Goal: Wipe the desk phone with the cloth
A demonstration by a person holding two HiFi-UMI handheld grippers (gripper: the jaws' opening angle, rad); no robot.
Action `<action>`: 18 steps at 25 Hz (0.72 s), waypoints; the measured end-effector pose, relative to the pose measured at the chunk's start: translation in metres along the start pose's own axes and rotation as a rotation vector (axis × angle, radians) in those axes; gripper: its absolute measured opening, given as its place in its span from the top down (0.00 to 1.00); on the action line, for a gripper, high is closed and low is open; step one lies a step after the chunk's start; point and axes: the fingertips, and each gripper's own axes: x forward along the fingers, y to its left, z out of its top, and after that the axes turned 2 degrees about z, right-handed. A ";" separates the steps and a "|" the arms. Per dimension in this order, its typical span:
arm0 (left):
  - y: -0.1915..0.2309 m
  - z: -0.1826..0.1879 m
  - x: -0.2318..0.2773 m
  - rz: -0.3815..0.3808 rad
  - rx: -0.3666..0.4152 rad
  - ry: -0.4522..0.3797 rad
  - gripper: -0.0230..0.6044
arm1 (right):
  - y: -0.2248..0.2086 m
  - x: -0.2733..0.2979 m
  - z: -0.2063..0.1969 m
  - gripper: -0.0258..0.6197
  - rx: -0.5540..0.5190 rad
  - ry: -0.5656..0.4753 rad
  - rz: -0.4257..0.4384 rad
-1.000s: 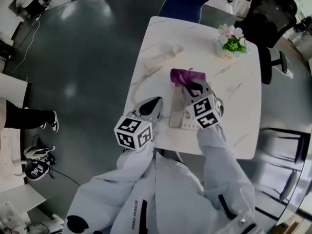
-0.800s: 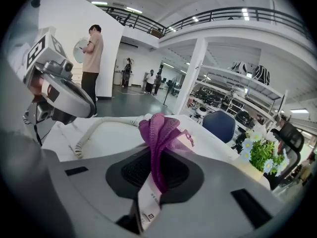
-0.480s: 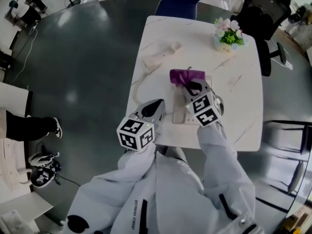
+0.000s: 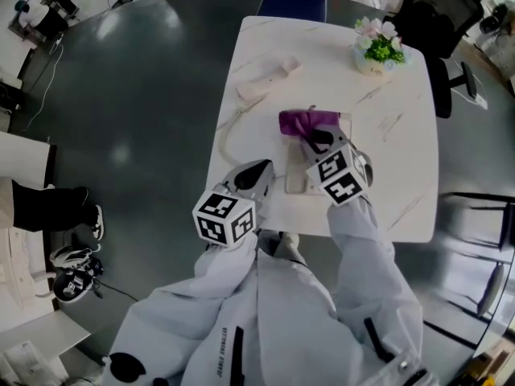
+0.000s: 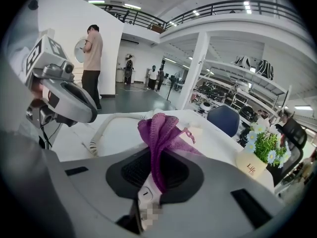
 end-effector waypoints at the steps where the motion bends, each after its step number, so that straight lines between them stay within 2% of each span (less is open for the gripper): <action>1: -0.002 -0.002 0.000 0.002 -0.003 0.000 0.97 | 0.002 -0.001 0.000 0.90 -0.002 0.000 0.005; 18: -0.029 -0.016 -0.015 0.032 -0.026 -0.016 0.97 | 0.034 -0.016 -0.015 0.90 -0.049 0.045 0.082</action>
